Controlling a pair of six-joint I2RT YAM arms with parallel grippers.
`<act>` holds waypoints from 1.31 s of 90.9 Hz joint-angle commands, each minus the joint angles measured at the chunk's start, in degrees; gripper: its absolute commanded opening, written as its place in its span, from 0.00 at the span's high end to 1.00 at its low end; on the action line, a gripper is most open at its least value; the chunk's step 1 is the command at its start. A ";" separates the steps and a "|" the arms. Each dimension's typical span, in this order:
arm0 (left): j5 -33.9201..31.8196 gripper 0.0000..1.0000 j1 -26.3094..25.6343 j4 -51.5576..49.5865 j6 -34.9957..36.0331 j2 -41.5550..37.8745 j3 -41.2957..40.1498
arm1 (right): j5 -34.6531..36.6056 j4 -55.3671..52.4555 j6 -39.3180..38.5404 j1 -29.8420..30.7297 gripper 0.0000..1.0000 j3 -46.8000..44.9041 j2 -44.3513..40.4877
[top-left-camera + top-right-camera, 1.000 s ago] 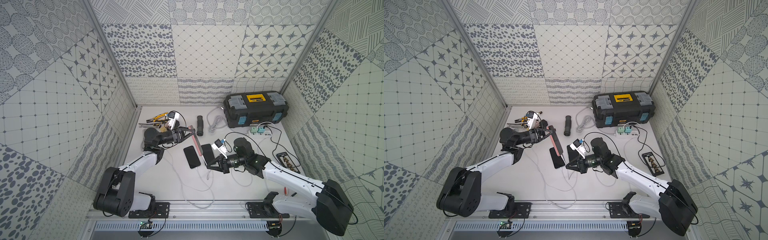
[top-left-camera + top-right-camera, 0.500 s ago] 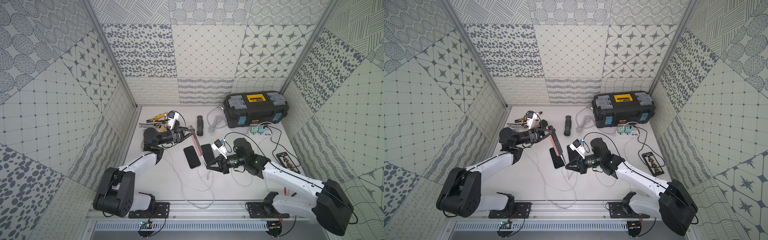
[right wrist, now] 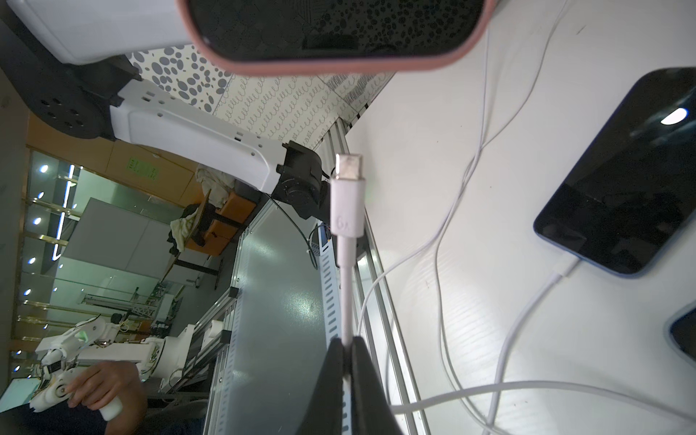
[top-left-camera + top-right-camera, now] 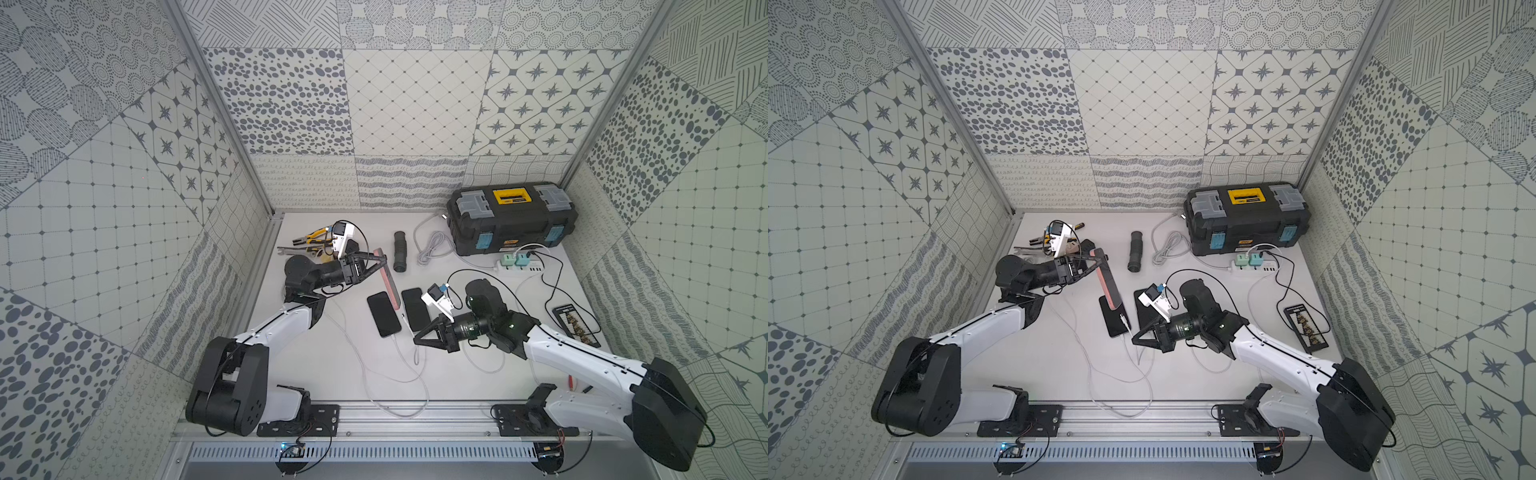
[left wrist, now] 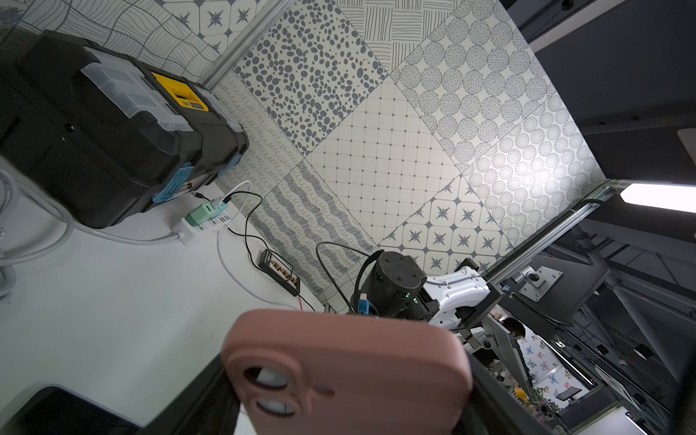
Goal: Unplug the charging cable from the phone
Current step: Remove the charging cable from the phone, then place the phone at the center of the board.
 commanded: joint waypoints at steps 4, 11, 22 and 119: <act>-2.98 1.00 0.58 4.37 0.54 -1.06 0.92 | -0.97 -0.01 0.25 0.35 1.00 -0.46 -0.16; -2.96 1.00 0.61 4.41 0.46 -1.11 0.79 | -0.83 -0.21 0.25 0.43 1.00 -0.22 -0.16; -2.89 1.00 0.59 4.37 0.35 -1.22 0.65 | 0.19 -0.78 0.25 0.36 0.83 0.27 0.16; -2.27 1.00 -0.12 5.96 -1.04 -1.00 -0.71 | -0.37 -2.13 -0.82 -1.59 0.03 19.72 12.17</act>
